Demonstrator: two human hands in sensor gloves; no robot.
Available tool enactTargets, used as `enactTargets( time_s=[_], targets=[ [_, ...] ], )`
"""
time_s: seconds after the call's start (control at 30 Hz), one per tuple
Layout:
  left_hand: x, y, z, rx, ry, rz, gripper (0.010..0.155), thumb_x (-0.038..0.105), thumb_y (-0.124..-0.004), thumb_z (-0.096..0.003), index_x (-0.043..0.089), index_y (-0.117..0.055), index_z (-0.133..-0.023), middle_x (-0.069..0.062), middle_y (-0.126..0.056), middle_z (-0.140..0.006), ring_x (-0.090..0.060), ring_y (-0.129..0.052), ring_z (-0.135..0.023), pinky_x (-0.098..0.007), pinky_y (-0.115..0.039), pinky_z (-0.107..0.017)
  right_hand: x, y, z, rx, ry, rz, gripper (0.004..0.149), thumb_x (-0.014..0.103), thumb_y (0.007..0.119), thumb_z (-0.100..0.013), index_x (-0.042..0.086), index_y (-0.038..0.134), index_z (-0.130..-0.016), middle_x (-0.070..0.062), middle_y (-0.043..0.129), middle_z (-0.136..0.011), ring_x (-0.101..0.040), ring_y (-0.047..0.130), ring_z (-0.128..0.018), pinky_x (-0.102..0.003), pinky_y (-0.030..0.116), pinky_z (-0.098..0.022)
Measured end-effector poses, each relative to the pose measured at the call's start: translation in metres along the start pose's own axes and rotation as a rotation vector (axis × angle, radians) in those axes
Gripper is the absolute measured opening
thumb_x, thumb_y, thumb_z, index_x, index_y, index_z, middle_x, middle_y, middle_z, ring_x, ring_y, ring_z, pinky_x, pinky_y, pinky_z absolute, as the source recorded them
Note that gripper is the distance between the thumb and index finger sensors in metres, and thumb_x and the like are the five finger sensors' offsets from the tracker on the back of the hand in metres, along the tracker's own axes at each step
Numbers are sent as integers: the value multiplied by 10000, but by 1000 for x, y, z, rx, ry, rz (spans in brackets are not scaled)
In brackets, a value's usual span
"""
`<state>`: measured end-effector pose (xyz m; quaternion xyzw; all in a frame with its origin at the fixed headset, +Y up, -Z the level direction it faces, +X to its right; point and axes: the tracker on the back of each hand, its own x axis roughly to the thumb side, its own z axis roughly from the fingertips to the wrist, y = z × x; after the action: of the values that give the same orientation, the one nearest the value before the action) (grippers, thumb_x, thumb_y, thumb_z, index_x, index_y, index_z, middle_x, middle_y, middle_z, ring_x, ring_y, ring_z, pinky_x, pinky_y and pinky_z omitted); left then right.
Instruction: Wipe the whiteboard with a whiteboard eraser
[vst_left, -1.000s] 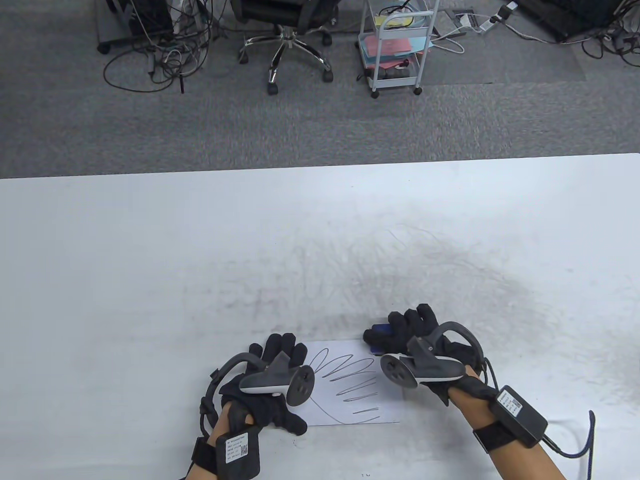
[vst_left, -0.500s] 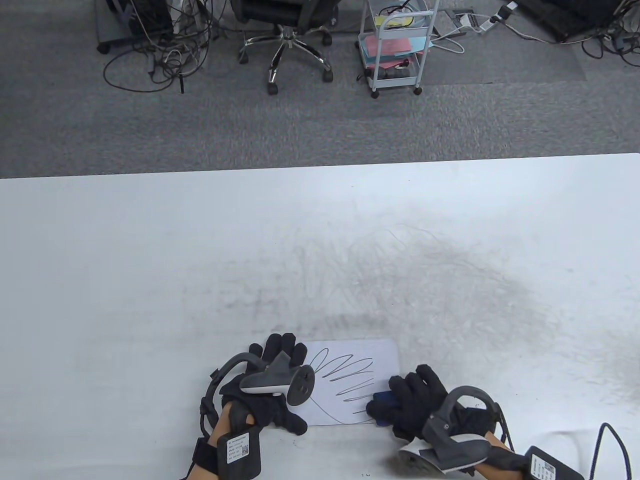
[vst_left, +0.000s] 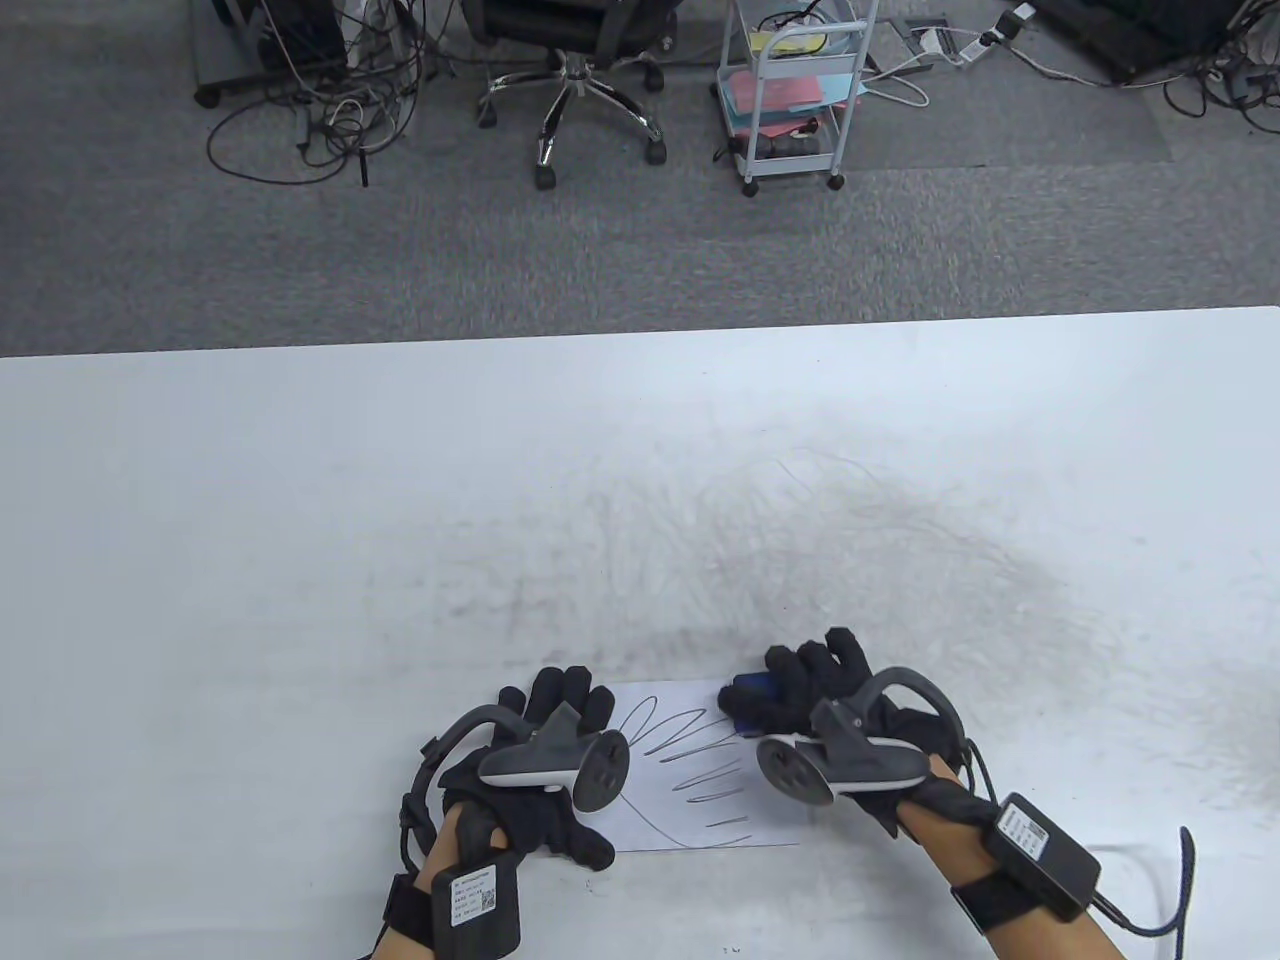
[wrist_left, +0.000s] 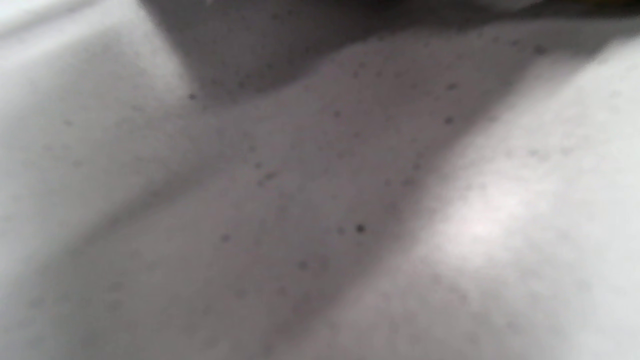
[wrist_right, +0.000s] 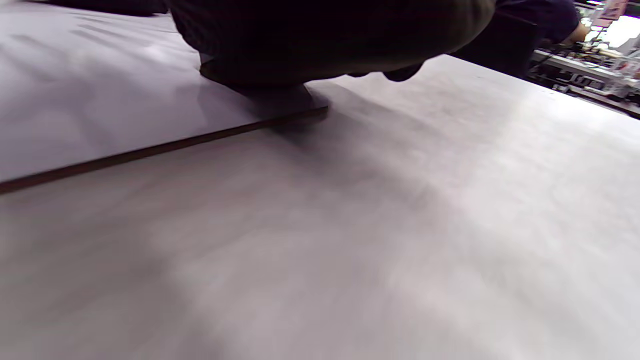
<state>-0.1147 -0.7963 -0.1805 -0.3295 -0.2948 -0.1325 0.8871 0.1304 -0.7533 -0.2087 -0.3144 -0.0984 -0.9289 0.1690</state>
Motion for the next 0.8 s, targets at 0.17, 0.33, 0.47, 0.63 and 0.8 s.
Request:
enactTargets(
  time_s=[0.17, 0.33, 0.47, 0.63, 0.8],
  targets=[
    [0, 0, 0, -2, 4, 2, 1336, 805, -604, -219, 40, 97, -1061, -314, 125, -1087, -563, -7, -1006, -699, -249, -738, 2, -1, 0, -26, -27, 47, 534, 436, 554, -635, 397, 411, -1148, -207, 570, -1227, -472, 667, -1032, -748, 457, -784],
    [0, 0, 0, -3, 7, 1, 1335, 806, -603, -218, 43, 97, -1061, -311, 124, -1088, -560, -10, -1008, -697, -251, -739, 30, 3, 41, -58, -134, 90, 537, 438, 559, -633, 379, 425, -1150, -233, 589, -1210, -481, 694, -1002, -746, 492, -765],
    [0, 0, 0, -4, 9, 0, 1335, 805, -604, -217, 42, 97, -1060, -311, 124, -1088, -560, -9, -1009, -697, -252, -740, 59, 8, 85, -78, -219, 120, 540, 446, 559, -634, 377, 433, -1154, -239, 609, -1201, -479, 714, -988, -745, 508, -760],
    [0, 0, 0, -2, 6, -1, 1335, 805, -603, -219, 40, 95, -1061, -315, 123, -1088, -562, -11, -1008, -699, -253, -739, 76, 9, 107, -104, -265, 202, 537, 463, 549, -630, 391, 439, -1151, -222, 639, -1195, -459, 749, -981, -738, 537, -751],
    [0, 0, 0, -1, 3, 0, 1336, 803, -607, -221, 37, 93, -1063, -319, 121, -1088, -567, -13, -1007, -702, -254, -738, 60, 3, 80, -13, -197, 99, 537, 443, 551, -639, 407, 408, -1155, -212, 549, -1242, -472, 651, -1054, -770, 431, -782]
  ],
)
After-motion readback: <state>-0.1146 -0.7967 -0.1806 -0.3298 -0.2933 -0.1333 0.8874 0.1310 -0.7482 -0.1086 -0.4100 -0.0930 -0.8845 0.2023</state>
